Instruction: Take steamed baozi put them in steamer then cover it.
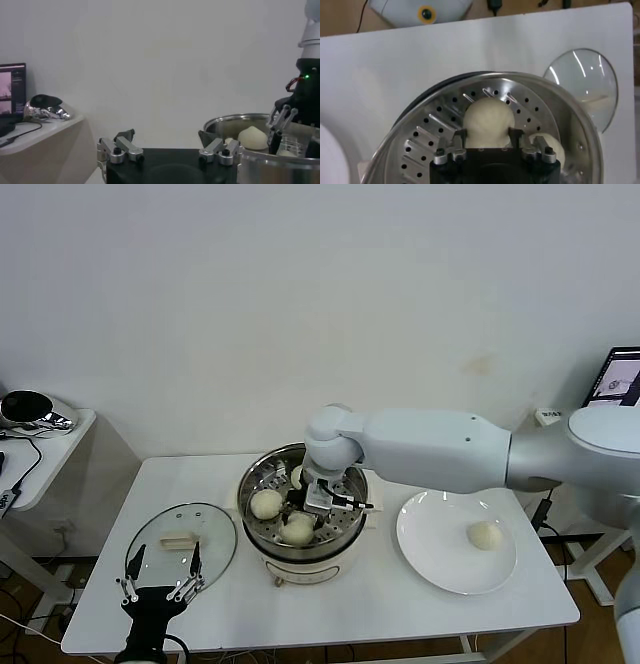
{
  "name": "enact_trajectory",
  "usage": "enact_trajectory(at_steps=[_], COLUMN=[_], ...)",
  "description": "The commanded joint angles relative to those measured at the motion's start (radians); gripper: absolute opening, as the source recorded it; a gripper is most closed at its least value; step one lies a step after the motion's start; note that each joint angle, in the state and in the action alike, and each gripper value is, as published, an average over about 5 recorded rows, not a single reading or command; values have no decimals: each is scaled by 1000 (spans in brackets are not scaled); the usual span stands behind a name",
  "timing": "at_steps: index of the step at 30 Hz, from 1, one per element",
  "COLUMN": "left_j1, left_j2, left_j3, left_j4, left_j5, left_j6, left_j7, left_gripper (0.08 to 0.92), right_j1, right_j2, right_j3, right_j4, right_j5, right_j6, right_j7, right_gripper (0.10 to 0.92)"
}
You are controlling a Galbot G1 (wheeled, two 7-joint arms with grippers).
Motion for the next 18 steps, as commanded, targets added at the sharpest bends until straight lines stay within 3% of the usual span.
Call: enact_trajectory(at_steps=[1, 6, 13, 18], left_j1=[-1, -4, -8, -15], left_j2=[2, 10, 26, 36], left_j3=[1, 0, 3, 12], left_j4=[1, 0, -3, 1], left_j5=[0, -3, -7, -6], left_j6=[1, 2, 5, 6], left_j7=[0, 1, 2, 3], left_gripper=[823, 823, 823, 823], right_j1=[95, 185, 295, 264], right_j2=[-33, -164, -443, -647], right_j3=[4, 15, -53, -51], right_j4=[45, 93, 233, 316], right_j5=[24, 123, 303, 336], right_j6=[57, -13, -498, -712], right_j7=[6, -53, -119, -94], right_gripper=[744, 816, 823, 823])
